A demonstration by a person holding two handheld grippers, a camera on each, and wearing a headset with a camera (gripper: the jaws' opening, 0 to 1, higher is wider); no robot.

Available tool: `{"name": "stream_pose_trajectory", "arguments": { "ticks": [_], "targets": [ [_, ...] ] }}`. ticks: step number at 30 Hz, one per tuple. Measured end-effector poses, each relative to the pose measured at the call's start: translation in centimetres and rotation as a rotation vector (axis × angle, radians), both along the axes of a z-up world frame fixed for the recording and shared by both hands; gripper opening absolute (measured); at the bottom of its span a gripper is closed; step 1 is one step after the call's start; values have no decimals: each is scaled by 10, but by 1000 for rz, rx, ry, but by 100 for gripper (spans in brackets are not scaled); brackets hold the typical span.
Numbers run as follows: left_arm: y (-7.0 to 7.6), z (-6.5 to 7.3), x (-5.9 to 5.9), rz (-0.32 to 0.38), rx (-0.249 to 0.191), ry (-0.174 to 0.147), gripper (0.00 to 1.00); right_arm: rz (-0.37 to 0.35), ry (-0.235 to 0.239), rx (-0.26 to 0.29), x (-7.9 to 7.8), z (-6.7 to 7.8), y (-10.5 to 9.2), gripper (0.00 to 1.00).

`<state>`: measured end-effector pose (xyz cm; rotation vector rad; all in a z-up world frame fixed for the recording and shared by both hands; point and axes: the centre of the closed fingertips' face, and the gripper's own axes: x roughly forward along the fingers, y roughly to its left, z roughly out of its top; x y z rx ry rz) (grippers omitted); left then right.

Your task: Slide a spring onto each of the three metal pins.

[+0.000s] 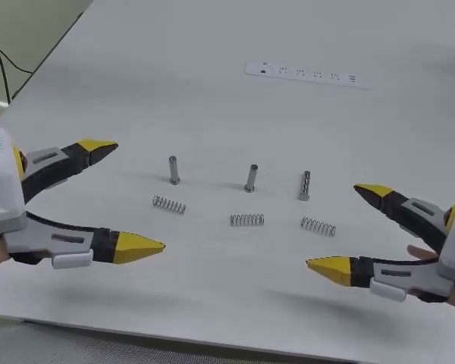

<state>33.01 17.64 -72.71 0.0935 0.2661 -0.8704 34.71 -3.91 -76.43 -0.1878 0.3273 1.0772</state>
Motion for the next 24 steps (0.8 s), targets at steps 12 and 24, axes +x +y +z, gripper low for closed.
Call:
{"name": "stream_pose_trajectory", "arguments": {
  "ticks": [12,24],
  "targets": [
    [2,13,9,8,-14,-23,98,12,2,23,3,12,7,89],
    [8,20,15,19,-20,-33,98,0,2,26,19,18,6,86]
  ]
}}
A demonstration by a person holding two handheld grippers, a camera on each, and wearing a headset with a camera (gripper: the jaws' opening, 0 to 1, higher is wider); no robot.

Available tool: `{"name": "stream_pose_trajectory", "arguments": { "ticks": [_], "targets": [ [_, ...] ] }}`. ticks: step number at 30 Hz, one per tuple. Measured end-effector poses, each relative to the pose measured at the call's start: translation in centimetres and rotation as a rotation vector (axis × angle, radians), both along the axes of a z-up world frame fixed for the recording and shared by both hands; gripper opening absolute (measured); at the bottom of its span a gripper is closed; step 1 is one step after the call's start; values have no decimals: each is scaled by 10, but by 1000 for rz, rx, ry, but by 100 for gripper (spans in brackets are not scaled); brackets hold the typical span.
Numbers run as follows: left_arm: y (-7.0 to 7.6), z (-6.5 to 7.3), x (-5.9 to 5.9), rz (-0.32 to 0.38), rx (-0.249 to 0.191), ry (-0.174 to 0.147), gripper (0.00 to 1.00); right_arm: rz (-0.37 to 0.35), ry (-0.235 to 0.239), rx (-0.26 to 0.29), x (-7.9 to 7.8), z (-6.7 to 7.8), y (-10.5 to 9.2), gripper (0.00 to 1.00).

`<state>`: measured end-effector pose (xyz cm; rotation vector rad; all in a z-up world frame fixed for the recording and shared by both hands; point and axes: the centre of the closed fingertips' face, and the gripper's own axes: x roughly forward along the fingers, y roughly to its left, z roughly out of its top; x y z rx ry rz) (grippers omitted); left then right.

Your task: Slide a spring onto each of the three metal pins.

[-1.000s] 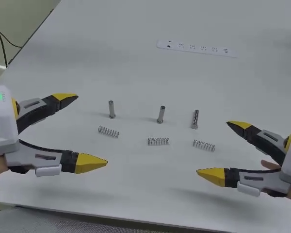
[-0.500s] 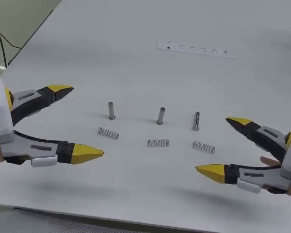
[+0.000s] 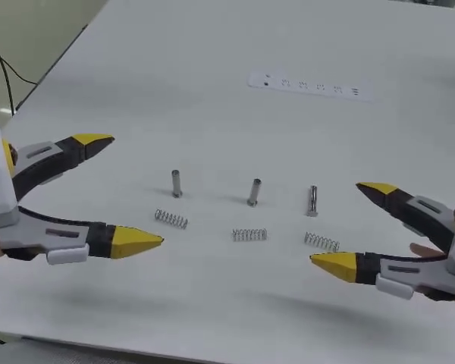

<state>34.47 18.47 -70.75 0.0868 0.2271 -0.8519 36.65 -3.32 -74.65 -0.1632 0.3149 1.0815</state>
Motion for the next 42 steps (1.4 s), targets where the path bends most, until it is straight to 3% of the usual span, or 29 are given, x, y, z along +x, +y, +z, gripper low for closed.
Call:
{"name": "stream_pose_trajectory", "arguments": {
  "ticks": [14,21,32,37,42],
  "targets": [
    [-1,-10,-3,-3,0,18,98,-38,59,-25,17,-8,-3,77],
    [1,-21,-4,-4,7,39,98,-53,96,-58,27,-14,-3,72],
    [2,-41,-9,-14,32,66,98,-60,105,-95,39,-16,0,64],
    [2,-44,-9,-15,29,65,98,-95,141,-99,49,-17,0,60],
    [1,-49,-13,-21,22,73,98,-171,189,-135,67,-23,-7,49]
  ]
}}
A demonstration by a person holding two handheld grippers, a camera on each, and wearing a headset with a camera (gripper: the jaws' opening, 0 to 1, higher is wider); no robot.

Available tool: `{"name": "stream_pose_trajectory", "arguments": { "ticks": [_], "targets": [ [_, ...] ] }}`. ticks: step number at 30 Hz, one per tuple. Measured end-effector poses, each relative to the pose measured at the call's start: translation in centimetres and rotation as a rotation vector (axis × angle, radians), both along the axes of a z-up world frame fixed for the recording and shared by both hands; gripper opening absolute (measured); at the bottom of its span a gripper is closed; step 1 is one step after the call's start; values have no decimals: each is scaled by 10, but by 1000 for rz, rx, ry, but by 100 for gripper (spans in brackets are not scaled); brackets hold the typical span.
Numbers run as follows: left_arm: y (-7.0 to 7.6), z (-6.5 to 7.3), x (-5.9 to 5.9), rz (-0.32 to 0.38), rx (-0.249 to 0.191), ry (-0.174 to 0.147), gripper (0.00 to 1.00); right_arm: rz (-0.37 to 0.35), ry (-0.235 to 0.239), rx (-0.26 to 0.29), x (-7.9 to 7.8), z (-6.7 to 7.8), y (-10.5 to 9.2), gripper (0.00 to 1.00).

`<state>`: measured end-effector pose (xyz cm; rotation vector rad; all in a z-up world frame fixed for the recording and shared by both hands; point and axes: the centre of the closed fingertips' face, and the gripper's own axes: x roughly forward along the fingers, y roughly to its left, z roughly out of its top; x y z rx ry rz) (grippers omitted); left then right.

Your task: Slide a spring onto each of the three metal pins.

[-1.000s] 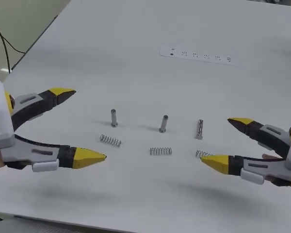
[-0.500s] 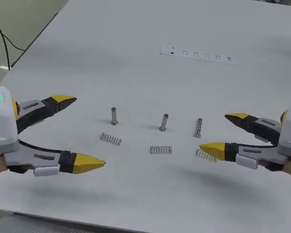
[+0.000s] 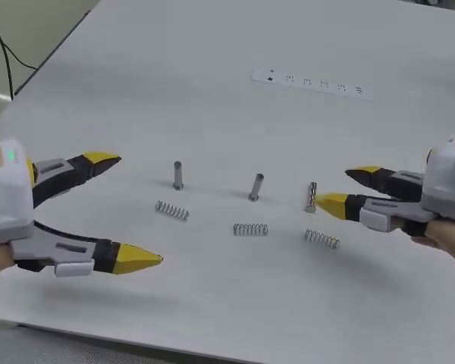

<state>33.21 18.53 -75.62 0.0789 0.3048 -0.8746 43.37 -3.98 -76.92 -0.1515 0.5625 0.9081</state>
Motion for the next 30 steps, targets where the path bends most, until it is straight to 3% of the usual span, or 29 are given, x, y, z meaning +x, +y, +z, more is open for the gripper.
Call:
{"name": "stream_pose_trajectory", "arguments": {
  "ticks": [5,9,11,21,30],
  "targets": [
    [2,0,-1,-2,1,2,98,-85,106,1,15,-11,-2,39],
    [3,3,0,-5,0,-5,98,-138,162,-38,25,-24,-5,32],
    [4,5,0,-9,0,-7,98,-158,195,-30,27,-29,-3,30],
    [5,7,3,-24,0,-6,97,-236,277,-96,37,-53,-5,20],
    [6,4,3,-18,1,2,97,-275,316,-143,43,-66,-2,17]
  ]
}}
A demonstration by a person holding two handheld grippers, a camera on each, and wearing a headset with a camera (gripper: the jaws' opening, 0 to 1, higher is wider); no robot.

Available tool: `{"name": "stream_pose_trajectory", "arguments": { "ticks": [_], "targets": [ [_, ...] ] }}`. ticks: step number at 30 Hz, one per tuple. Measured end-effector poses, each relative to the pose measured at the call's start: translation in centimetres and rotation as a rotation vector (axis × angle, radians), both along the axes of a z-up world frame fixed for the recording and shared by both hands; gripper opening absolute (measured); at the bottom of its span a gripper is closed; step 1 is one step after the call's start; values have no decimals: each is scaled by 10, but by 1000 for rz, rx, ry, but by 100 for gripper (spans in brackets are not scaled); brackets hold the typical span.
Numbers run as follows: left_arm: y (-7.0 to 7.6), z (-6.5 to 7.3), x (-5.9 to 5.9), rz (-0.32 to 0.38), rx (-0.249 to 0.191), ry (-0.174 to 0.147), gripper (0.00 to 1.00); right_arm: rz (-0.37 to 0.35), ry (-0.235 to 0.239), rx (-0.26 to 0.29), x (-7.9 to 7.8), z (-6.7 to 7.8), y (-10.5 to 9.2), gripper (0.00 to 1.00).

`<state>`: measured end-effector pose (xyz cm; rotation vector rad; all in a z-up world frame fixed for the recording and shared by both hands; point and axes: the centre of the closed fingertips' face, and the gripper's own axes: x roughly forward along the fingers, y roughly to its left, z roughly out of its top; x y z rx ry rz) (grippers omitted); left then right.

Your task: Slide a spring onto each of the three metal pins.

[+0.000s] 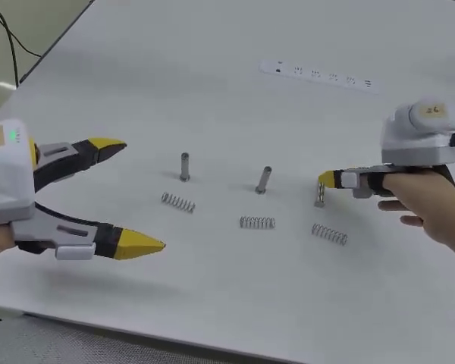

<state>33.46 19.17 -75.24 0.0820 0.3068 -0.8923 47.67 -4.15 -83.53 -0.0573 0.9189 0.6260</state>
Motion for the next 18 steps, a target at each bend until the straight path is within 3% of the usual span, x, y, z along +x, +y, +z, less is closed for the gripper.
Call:
{"name": "stream_pose_trajectory", "arguments": {
  "ticks": [12,18],
  "targets": [
    [2,-4,0,1,-2,7,96,25,29,-107,-2,-19,5,10],
    [3,-5,-1,1,-1,9,96,-13,56,-98,-2,-20,7,8]
  ]
}}
